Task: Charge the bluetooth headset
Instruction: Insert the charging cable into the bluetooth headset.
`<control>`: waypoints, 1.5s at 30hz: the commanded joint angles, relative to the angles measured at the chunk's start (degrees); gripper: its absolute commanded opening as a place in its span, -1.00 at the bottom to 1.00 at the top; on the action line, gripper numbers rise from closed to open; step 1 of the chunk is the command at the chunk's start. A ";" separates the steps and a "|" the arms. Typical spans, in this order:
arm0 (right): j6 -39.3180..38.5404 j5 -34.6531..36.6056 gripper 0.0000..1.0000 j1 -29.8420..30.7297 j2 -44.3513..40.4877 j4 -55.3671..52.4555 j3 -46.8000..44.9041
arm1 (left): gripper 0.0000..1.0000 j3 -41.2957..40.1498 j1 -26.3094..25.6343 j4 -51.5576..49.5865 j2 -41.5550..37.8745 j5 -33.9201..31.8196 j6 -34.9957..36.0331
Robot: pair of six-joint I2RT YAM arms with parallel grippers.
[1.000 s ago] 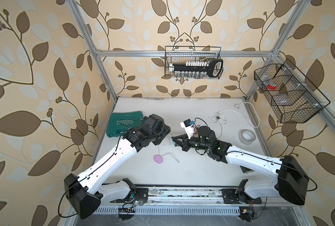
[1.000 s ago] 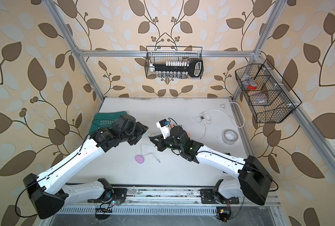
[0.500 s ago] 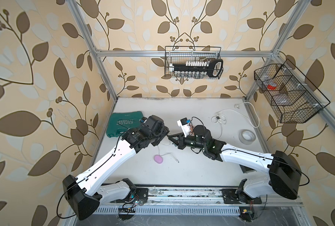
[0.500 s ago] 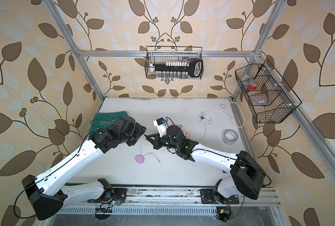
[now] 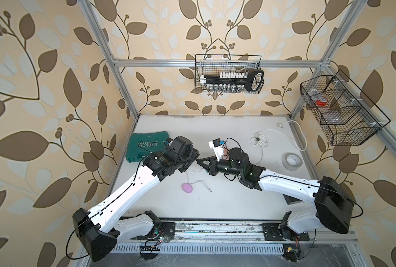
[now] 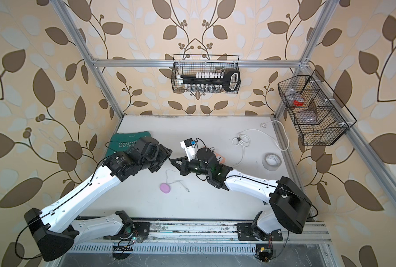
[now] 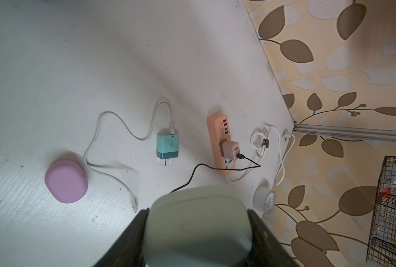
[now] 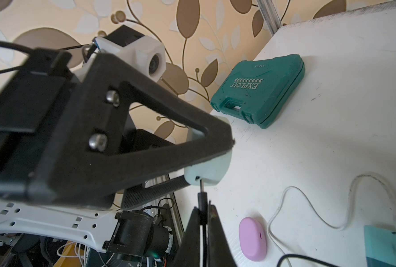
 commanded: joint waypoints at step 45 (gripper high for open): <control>7.55 -0.74 -0.85 0.31 -0.69 7.69 -2.39 | -0.24 0.39 -2.21 0.07 -2.85 -6.08 1.86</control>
